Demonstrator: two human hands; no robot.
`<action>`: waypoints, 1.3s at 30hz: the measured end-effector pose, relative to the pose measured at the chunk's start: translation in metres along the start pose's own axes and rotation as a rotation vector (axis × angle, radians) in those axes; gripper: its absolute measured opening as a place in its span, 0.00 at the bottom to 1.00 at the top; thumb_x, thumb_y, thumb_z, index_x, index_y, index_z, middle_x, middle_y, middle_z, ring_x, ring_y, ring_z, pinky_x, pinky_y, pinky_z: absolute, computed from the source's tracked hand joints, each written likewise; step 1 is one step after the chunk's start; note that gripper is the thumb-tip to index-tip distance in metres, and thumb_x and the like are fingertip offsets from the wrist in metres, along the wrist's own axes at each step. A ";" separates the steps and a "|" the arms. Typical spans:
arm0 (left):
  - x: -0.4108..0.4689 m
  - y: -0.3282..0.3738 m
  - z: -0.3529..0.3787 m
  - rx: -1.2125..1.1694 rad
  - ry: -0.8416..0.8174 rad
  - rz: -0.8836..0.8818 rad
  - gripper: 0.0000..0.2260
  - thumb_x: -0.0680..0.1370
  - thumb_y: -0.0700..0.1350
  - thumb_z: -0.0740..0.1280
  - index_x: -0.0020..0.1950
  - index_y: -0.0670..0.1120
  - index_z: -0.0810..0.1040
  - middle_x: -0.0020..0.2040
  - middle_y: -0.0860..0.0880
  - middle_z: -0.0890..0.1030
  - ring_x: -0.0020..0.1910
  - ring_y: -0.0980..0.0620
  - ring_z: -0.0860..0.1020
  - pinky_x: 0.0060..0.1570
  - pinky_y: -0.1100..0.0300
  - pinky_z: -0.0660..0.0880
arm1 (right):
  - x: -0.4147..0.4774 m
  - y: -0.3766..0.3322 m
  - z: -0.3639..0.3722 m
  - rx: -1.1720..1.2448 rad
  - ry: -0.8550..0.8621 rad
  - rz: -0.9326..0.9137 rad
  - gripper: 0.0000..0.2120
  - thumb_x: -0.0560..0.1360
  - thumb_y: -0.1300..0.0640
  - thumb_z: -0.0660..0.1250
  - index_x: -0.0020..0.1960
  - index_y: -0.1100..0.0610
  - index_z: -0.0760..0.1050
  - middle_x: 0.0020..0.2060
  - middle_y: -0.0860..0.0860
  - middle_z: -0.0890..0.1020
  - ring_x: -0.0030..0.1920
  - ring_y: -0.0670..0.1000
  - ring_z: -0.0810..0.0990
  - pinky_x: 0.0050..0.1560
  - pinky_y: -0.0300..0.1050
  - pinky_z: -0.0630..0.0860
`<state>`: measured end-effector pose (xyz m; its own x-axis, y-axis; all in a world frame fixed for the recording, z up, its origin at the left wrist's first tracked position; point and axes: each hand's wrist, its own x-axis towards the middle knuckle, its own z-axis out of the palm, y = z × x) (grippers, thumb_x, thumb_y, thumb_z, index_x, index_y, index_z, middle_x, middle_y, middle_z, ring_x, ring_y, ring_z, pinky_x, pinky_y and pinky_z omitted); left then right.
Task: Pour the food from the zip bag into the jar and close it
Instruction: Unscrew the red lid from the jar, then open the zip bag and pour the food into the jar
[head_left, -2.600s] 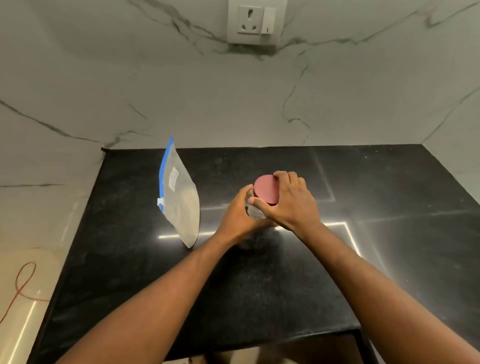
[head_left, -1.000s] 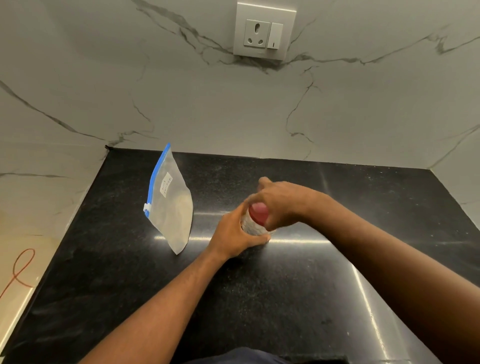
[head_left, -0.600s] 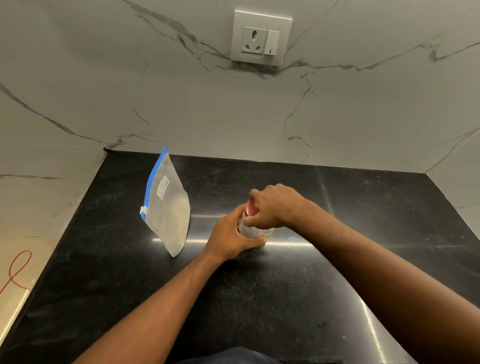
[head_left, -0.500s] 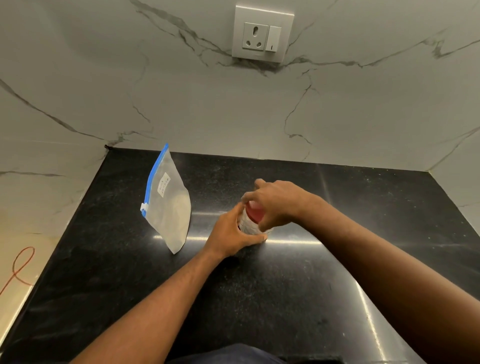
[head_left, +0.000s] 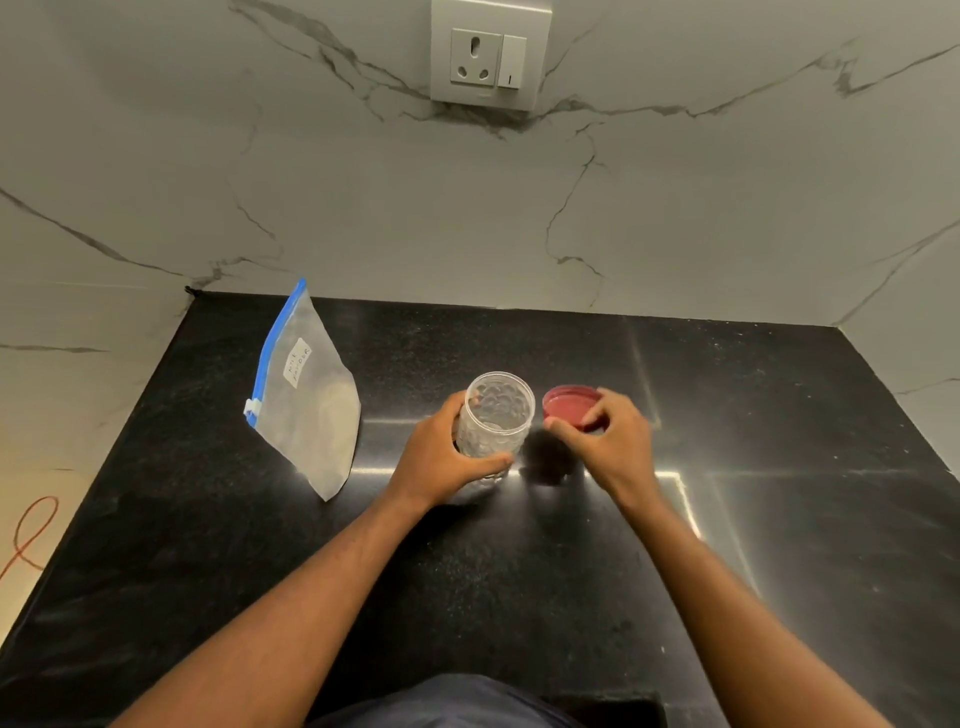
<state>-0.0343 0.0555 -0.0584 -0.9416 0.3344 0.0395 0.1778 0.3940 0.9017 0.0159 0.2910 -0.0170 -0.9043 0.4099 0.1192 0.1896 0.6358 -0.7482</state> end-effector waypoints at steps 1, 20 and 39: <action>0.000 0.001 0.000 0.015 0.005 0.002 0.39 0.62 0.63 0.84 0.69 0.63 0.71 0.62 0.62 0.82 0.62 0.61 0.81 0.63 0.56 0.81 | -0.006 0.011 0.006 -0.022 -0.014 0.023 0.21 0.66 0.48 0.83 0.38 0.56 0.73 0.48 0.52 0.81 0.57 0.56 0.80 0.45 0.41 0.72; -0.065 0.061 -0.050 -0.066 0.233 -0.061 0.20 0.78 0.50 0.77 0.68 0.55 0.77 0.63 0.56 0.82 0.56 0.66 0.81 0.49 0.76 0.76 | -0.037 -0.071 0.008 0.060 0.104 -0.489 0.06 0.74 0.57 0.77 0.45 0.55 0.80 0.52 0.50 0.83 0.56 0.48 0.76 0.56 0.43 0.73; -0.121 0.046 -0.157 0.044 0.760 -0.132 0.15 0.76 0.57 0.75 0.53 0.48 0.82 0.47 0.54 0.85 0.47 0.60 0.83 0.44 0.72 0.79 | -0.023 -0.267 0.101 -0.429 -0.594 -1.279 0.22 0.81 0.60 0.70 0.73 0.48 0.76 0.72 0.50 0.78 0.73 0.54 0.72 0.61 0.46 0.71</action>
<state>0.0428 -0.1014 0.0456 -0.8907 -0.3910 0.2317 0.0466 0.4286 0.9023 -0.0524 0.0457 0.1136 -0.5412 -0.8221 0.1766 -0.8405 0.5354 -0.0836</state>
